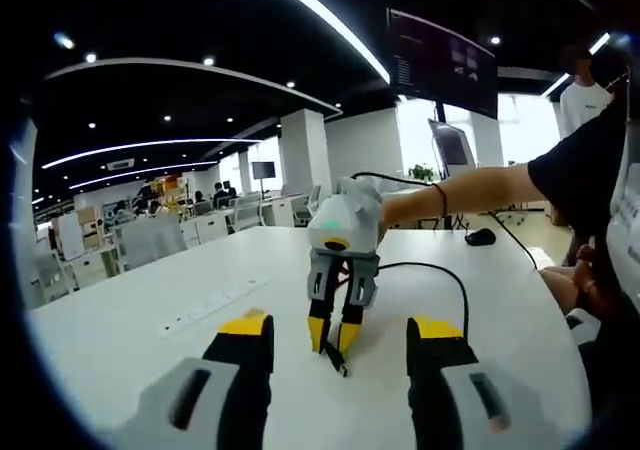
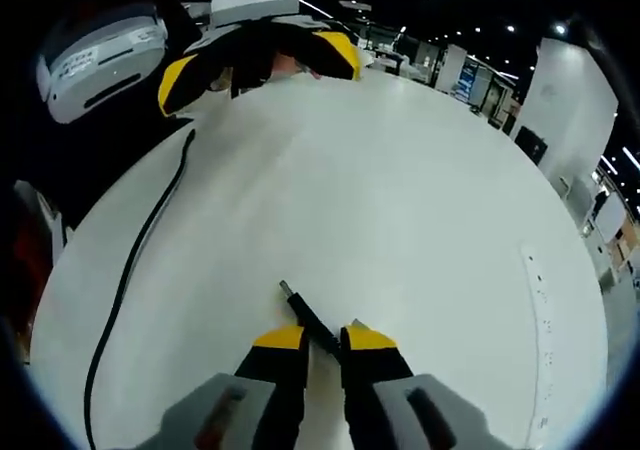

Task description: Find the data cable on the table. Grasp the USB connector end of the cable and insert it into the USB port on the table

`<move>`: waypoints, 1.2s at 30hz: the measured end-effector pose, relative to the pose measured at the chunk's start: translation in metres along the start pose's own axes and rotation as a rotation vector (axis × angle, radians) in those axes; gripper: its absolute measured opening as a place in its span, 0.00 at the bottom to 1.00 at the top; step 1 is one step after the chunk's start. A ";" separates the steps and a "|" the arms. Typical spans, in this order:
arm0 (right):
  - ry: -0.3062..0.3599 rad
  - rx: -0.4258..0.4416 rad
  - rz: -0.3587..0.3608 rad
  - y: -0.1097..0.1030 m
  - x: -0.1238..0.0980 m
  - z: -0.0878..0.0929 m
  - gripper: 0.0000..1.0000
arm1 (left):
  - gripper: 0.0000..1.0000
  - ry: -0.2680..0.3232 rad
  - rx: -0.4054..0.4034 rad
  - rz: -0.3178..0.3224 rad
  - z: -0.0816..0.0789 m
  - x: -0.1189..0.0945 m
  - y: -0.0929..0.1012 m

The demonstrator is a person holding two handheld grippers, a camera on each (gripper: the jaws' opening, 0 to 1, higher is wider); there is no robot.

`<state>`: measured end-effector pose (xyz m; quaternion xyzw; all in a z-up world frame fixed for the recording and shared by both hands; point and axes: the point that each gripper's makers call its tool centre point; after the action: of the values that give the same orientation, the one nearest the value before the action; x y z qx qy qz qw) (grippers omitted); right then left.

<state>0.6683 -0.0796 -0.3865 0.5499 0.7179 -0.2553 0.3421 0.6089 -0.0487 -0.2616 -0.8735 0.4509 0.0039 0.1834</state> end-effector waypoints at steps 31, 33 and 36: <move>0.028 0.024 0.065 0.006 0.000 -0.002 0.07 | 0.50 -0.052 0.095 -0.022 0.013 0.010 -0.011; 0.026 0.029 0.069 0.007 0.000 -0.001 0.07 | 0.50 -0.055 0.103 -0.023 0.013 0.010 -0.013; 0.019 0.032 0.077 0.008 -0.001 0.000 0.07 | 0.50 -0.061 0.117 -0.025 0.015 0.011 -0.015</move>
<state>0.6759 -0.0781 -0.3851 0.5850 0.6953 -0.2481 0.3358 0.6295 -0.0446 -0.2729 -0.8665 0.4334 0.0021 0.2478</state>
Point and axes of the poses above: the point that each gripper's makers call its tool centre point, and the gripper's own axes: x roughly forward along the fingers, y roughly to its right, z roughly out of its underside, and after that the axes turned 12 degrees about x, right-handed
